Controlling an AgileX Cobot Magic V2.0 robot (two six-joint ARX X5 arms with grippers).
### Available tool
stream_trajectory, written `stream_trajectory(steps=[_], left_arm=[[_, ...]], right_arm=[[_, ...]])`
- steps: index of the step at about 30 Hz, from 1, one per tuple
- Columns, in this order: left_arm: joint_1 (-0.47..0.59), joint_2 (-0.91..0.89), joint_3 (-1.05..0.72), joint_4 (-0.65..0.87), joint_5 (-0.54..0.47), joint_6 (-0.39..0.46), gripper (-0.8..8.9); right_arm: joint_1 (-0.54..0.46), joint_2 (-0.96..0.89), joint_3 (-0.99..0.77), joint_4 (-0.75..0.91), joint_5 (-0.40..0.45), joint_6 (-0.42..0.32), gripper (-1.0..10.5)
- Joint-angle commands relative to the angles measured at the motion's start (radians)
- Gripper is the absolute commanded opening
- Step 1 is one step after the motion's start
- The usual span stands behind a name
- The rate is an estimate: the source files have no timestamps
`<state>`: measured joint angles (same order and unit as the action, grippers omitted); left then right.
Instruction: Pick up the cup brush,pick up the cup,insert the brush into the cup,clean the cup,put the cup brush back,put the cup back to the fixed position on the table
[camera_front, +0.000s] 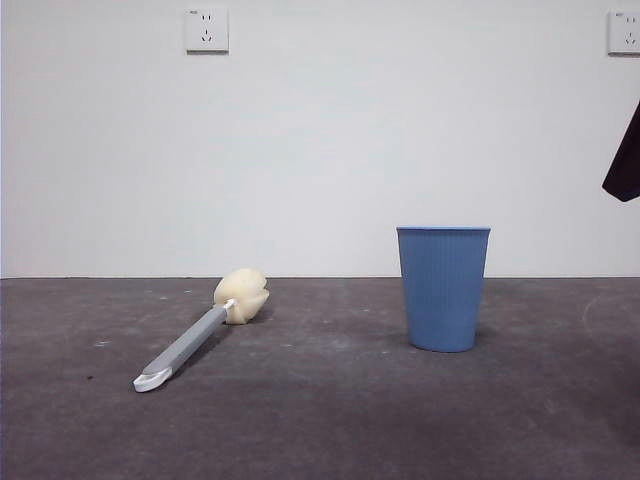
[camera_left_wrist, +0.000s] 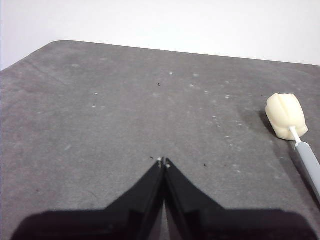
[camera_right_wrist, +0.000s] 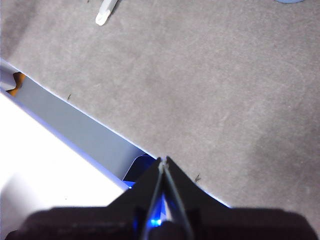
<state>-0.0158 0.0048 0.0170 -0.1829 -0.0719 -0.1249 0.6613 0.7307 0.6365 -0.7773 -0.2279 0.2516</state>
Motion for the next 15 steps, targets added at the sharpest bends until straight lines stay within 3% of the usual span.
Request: stream_trajectory(steps=[1, 5, 9, 12, 15], left_arm=[[0.003, -0.002, -0.013, 0.003, -0.001, -0.010, -0.03], [0.003, -0.002, -0.013, 0.003, -0.001, -0.010, -0.03], [0.003, -0.002, -0.013, 0.003, -0.001, -0.010, -0.03], [0.003, -0.002, -0.013, 0.003, -0.001, -0.010, -0.03], [0.003, -0.002, -0.013, 0.003, -0.001, -0.010, -0.03]], right_arm=[[0.001, -0.001, 0.002, 0.005, -0.002, 0.009, 0.0], [0.004, -0.024, 0.002, 0.005, 0.003, 0.008, 0.0], [-0.045, -0.082, 0.002, 0.014, 0.164, -0.106, 0.0], [-0.138, -0.137, -0.001, 0.037, 0.176, -0.185, 0.0], [-0.275, -0.214, -0.038, 0.153, 0.174, -0.216, 0.0]])
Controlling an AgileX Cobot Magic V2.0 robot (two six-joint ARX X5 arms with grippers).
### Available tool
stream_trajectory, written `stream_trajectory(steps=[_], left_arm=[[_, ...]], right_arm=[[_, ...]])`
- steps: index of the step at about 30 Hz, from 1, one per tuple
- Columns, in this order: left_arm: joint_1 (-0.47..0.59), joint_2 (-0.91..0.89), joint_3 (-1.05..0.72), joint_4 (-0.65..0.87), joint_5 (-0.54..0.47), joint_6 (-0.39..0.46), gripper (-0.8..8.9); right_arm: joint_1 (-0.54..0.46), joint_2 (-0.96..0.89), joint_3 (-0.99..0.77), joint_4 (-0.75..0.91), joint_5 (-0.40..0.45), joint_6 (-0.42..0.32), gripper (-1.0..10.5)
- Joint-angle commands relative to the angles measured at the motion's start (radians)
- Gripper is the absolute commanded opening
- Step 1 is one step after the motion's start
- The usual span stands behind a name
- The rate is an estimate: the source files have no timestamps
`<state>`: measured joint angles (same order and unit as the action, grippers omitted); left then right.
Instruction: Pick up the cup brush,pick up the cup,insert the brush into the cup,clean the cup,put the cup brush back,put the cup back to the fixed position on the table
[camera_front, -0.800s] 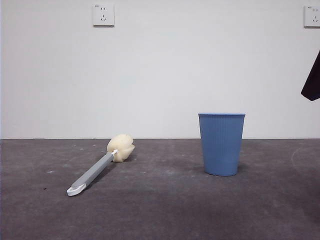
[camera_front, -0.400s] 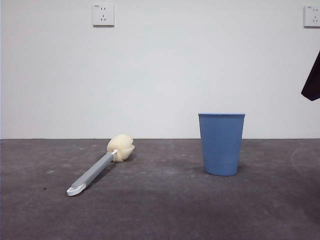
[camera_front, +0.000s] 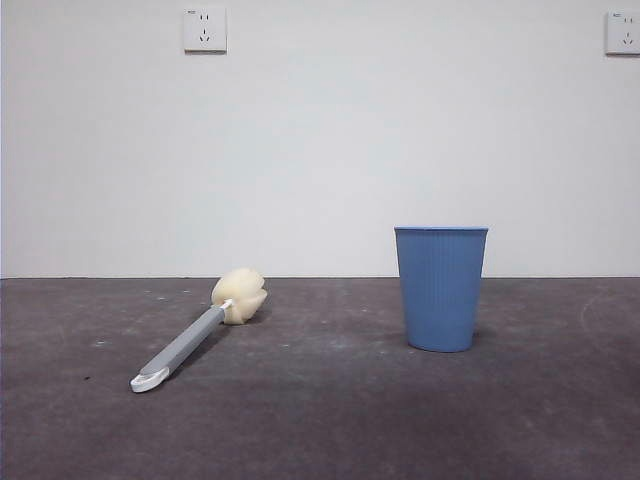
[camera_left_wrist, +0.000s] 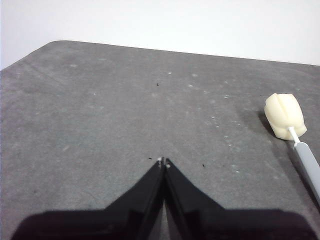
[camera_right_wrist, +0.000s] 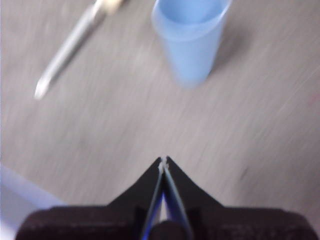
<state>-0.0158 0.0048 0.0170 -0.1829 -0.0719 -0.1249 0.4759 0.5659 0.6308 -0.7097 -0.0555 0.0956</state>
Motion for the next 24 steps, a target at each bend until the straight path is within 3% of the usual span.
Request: stream_trajectory(steps=[1, 6, 11, 20, 24], left_arm=[[0.003, -0.002, -0.013, 0.003, -0.001, -0.010, -0.03], [0.003, -0.002, -0.013, 0.003, -0.001, -0.010, -0.03], [0.003, -0.002, -0.013, 0.003, -0.001, -0.010, -0.03], [0.003, -0.002, -0.013, 0.003, -0.001, -0.010, -0.03], [0.003, -0.002, -0.013, 0.003, -0.001, -0.010, -0.03]], right_arm=[[-0.134, -0.073, -0.053, 0.135, 0.001, -0.060, 0.0], [-0.366, -0.214, -0.194, 0.321, -0.078, -0.061, 0.0], [-0.508, -0.341, -0.335, 0.404, -0.076, -0.060, 0.0], [-0.548, -0.528, -0.529, 0.470, -0.069, -0.057, 0.0], [-0.547, -0.566, -0.586, 0.470, -0.069, -0.021, 0.0]])
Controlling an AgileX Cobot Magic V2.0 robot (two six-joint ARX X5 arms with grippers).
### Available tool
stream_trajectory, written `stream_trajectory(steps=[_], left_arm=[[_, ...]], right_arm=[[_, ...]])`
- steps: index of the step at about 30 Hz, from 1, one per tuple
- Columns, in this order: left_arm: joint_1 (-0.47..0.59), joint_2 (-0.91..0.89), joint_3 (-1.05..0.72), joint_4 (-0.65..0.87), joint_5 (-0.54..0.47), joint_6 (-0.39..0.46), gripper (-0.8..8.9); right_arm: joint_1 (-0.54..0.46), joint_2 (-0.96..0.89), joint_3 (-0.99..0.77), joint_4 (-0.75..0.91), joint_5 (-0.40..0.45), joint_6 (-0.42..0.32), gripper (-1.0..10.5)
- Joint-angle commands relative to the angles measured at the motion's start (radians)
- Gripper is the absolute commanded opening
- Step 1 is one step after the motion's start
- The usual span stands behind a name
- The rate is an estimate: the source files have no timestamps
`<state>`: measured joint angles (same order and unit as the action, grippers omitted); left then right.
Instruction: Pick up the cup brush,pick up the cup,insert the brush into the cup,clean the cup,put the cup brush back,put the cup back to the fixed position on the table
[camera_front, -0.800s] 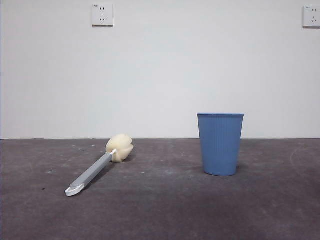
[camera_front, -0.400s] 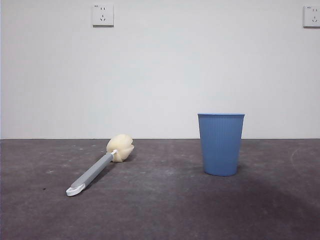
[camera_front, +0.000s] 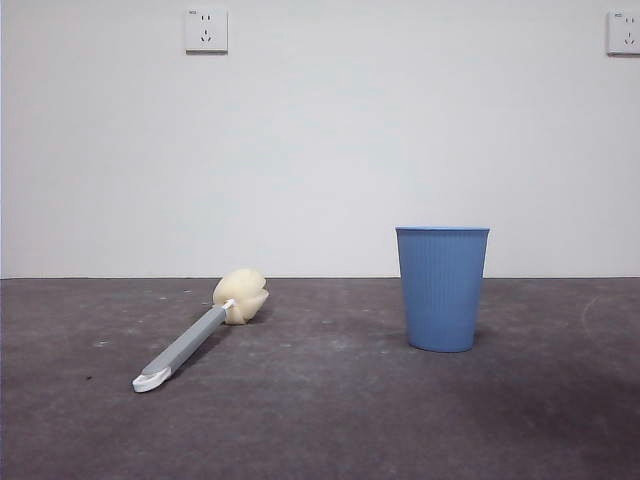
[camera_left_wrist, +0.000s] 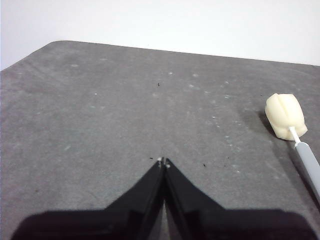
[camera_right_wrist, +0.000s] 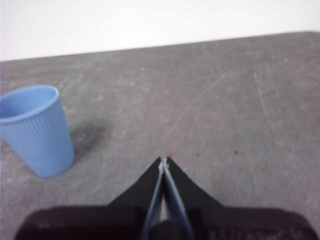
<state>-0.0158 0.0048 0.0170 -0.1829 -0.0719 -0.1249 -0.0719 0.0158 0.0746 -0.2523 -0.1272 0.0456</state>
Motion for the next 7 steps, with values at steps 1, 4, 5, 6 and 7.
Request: stream_trajectory(steps=[1, 4, 5, 6, 7], left_arm=[[0.003, -0.002, -0.013, 0.003, -0.001, -0.010, -0.03], [0.003, -0.002, -0.013, 0.003, -0.001, -0.010, -0.03], [0.003, -0.002, -0.013, 0.003, -0.001, -0.010, -0.03], [0.003, -0.002, -0.013, 0.003, -0.001, -0.010, -0.03], [0.003, -0.002, -0.013, 0.003, -0.001, -0.010, -0.03]], right_arm=[[0.002, -0.015, -0.039, 0.013, 0.002, 0.039, 0.0], [0.002, -0.015, -0.050, 0.029, 0.002, 0.050, 0.0], [0.002, -0.015, -0.057, 0.046, 0.003, 0.051, 0.0], [0.002, -0.015, -0.064, 0.065, 0.002, 0.051, 0.0], [0.002, -0.015, -0.067, 0.073, 0.003, 0.050, 0.0]])
